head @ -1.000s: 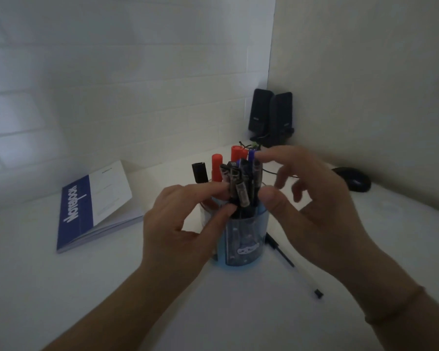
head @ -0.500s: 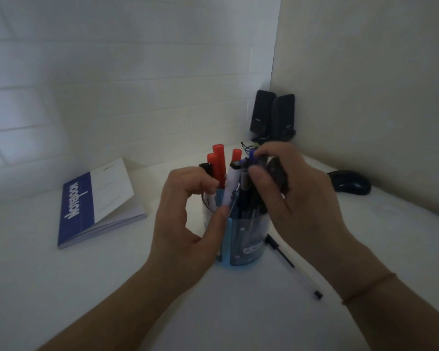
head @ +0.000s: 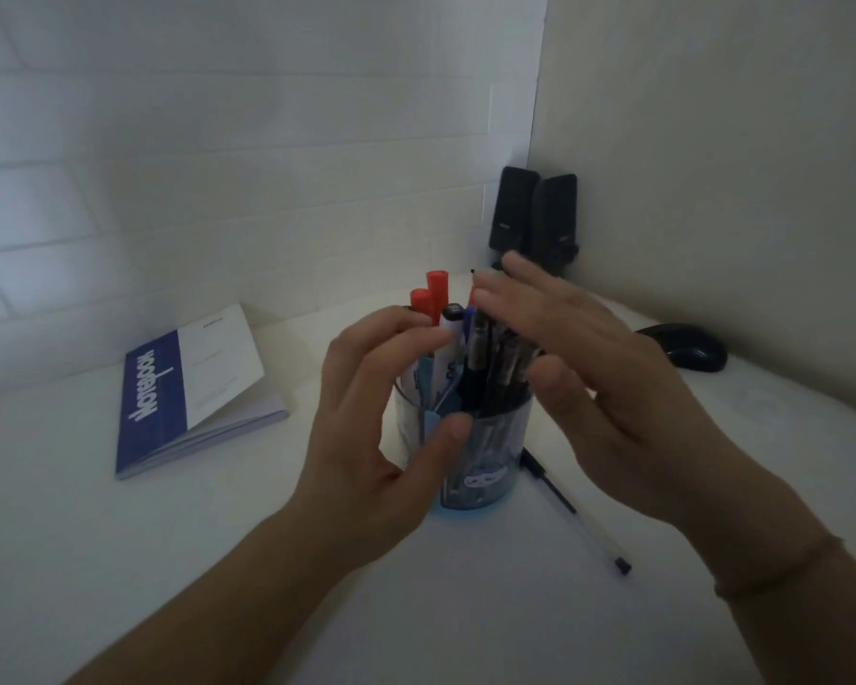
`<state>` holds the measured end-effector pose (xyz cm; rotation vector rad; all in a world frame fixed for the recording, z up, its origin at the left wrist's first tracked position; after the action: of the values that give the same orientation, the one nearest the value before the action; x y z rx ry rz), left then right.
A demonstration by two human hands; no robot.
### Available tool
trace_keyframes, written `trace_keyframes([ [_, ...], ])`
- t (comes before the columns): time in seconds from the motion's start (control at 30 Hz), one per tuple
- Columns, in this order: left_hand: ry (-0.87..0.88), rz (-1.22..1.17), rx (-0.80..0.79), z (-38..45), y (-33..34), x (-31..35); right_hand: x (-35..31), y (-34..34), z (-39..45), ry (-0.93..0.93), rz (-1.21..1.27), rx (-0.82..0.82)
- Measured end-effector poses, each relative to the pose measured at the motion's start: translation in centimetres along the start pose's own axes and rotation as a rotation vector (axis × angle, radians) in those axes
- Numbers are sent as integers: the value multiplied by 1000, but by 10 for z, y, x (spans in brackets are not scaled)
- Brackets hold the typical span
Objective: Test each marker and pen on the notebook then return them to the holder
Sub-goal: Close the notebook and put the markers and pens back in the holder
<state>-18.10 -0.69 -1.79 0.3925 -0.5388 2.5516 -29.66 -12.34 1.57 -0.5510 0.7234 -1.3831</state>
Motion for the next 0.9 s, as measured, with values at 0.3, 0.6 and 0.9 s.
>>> trace_keyframes([
  [0.3,166,271,-226,-3,9,-2,64,6,-16,524,-102,-7],
  [0.6,-37,247,-115,-1,4,-7,59,51,-36,412,-218,-684],
  [0.9,16,175,-138,-2,5,1,74,-18,-17,528,28,84],
])
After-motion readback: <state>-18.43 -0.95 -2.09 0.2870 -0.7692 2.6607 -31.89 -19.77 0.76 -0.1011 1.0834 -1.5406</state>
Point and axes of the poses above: each hand's wrist, its own z-axis towards the middle knuckle, its own y-axis out of the palm, x = y × z, the point moved 4 cm from there along z, towards the middle knuckle, and after that the axes turned 9 degrees about -z, right-handed, at the moved point
